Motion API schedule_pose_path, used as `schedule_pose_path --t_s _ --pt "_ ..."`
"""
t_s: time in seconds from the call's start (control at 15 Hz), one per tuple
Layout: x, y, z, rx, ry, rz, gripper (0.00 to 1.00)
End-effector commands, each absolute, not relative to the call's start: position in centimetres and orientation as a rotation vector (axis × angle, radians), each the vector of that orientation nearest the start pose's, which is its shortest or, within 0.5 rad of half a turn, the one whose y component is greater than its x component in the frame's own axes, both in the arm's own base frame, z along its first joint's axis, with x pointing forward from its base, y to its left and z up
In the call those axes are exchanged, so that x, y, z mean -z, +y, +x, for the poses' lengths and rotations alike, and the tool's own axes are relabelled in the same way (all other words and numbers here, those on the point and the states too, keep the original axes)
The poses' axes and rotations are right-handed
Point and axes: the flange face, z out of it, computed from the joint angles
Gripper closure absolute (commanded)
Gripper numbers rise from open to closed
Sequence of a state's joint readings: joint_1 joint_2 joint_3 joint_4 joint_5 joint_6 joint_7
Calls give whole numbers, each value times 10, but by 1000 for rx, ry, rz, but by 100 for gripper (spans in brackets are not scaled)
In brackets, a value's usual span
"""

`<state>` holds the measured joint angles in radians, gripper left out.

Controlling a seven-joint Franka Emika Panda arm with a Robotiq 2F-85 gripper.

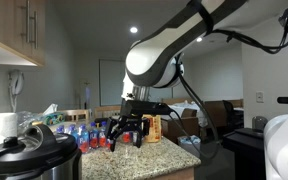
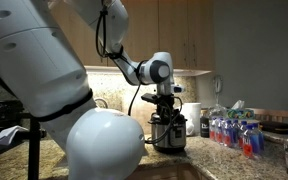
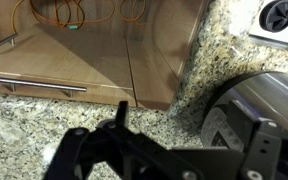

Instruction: Remove the black lid from the rice cooker

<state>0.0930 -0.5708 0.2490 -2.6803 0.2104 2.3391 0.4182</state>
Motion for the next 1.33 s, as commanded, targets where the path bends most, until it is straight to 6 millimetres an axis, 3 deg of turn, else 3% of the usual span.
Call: schedule_pose_path --t_s 0.0,0.33,0.67,0.93,1.0,1.07,1.27 --pt "-460 142 352 388 428 -2940 0" --pt "-554 167 346 639 392 -2829 0" --pt "-618 206 381 641 186 -2963 0" --pt "-627 241 440 592 54 -3037 0" --pt "-622 250 447 554 34 -3033 0" --pt "-627 237 419 627 100 -3007 0" --pt "-615 249 451 553 77 -3006 0"
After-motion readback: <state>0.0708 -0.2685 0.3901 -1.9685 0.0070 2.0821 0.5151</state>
